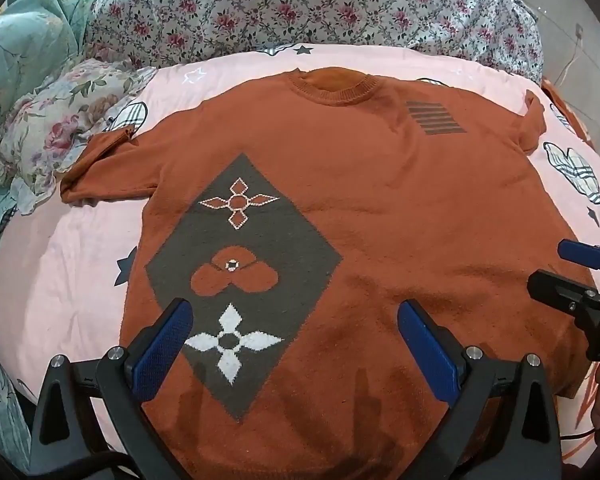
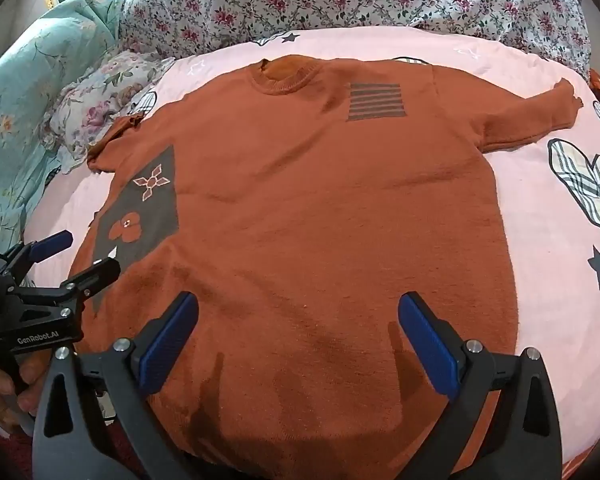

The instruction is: Fold small clothes

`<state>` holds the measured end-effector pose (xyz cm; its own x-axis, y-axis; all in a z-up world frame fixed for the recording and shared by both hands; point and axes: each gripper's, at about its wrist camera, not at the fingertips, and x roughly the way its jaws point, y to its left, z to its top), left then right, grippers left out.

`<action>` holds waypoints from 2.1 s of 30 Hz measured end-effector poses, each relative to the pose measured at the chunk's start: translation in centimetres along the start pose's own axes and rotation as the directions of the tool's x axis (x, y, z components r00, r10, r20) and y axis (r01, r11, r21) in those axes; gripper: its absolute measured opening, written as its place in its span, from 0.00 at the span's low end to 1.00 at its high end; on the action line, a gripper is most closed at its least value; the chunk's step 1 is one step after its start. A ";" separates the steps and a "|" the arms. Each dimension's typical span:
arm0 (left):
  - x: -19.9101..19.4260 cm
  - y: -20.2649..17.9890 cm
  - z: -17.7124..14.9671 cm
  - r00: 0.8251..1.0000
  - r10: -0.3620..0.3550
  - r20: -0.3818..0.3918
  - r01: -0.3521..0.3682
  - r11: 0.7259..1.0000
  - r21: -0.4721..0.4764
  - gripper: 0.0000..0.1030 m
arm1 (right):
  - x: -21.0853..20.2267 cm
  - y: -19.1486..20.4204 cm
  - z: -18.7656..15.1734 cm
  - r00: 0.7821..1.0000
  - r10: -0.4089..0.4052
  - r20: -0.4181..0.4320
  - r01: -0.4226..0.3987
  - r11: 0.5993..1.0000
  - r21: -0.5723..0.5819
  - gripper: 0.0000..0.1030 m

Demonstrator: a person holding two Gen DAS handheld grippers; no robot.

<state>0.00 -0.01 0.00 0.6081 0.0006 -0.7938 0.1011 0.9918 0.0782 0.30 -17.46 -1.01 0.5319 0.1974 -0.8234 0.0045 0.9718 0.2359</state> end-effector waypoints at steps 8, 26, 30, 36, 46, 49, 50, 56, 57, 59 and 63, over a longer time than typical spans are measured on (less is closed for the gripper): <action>0.4 0.2 0.0 1.000 0.001 -0.005 -0.001 1.000 0.001 0.99 | 0.4 0.5 -0.6 1.000 -0.007 0.001 0.007 1.000 0.007 0.97; -0.1 -0.4 0.1 1.000 -0.018 -0.007 0.018 1.000 0.001 0.99 | 0.8 0.4 -0.8 1.000 0.010 0.003 -0.010 0.999 0.034 0.97; 0.0 -0.3 0.3 1.000 -0.017 -0.010 0.017 1.000 0.005 0.99 | 0.7 0.2 -0.8 1.000 0.016 0.002 -0.016 0.999 0.049 0.97; 0.0 -0.4 0.6 1.000 -0.006 0.014 0.005 1.000 0.021 0.99 | 0.6 0.0 -0.6 1.000 0.022 0.006 -0.023 0.998 0.052 0.97; 0.8 -0.5 1.3 0.999 -0.037 -0.022 0.037 0.999 0.013 0.99 | 0.7 -0.7 0.2 0.999 0.043 0.018 -0.044 0.997 0.065 0.97; 1.3 -0.6 1.5 0.997 -0.065 -0.039 0.065 0.998 -0.005 0.99 | 0.9 -1.2 0.4 0.999 0.052 0.018 -0.053 0.995 0.080 0.97; 1.4 -0.5 1.6 0.995 -0.082 -0.055 0.082 0.997 -0.017 0.99 | 0.9 -1.4 0.5 0.998 0.053 0.018 -0.054 0.995 0.084 0.97; 1.8 -0.5 2.4 0.994 -0.105 -0.026 0.105 0.994 -0.015 0.99 | 1.0 -3.2 1.3 0.998 0.064 0.029 -0.067 0.989 0.132 0.97; 1.9 -0.5 2.6 0.994 -0.107 -0.021 0.107 0.994 -0.017 0.99 | 1.0 -3.6 1.5 0.997 0.069 0.032 -0.072 0.987 0.145 0.97; 2.3 -0.4 3.0 0.994 -0.109 -0.018 0.109 0.994 -0.024 0.99 | 1.0 -4.4 1.8 0.996 0.078 0.037 -0.084 0.982 0.169 0.97; 3.1 0.0 3.9 0.995 -0.100 -0.023 0.099 0.995 -0.029 0.99 | 0.6 -6.8 2.9 0.994 0.090 0.059 -0.101 0.973 0.209 0.97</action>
<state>4.91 -0.53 -0.12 0.5768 -0.0957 -0.8113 0.1379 0.9903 -0.0188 3.02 -24.33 -1.67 0.5788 0.2764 -0.7672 0.1281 0.8983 0.4203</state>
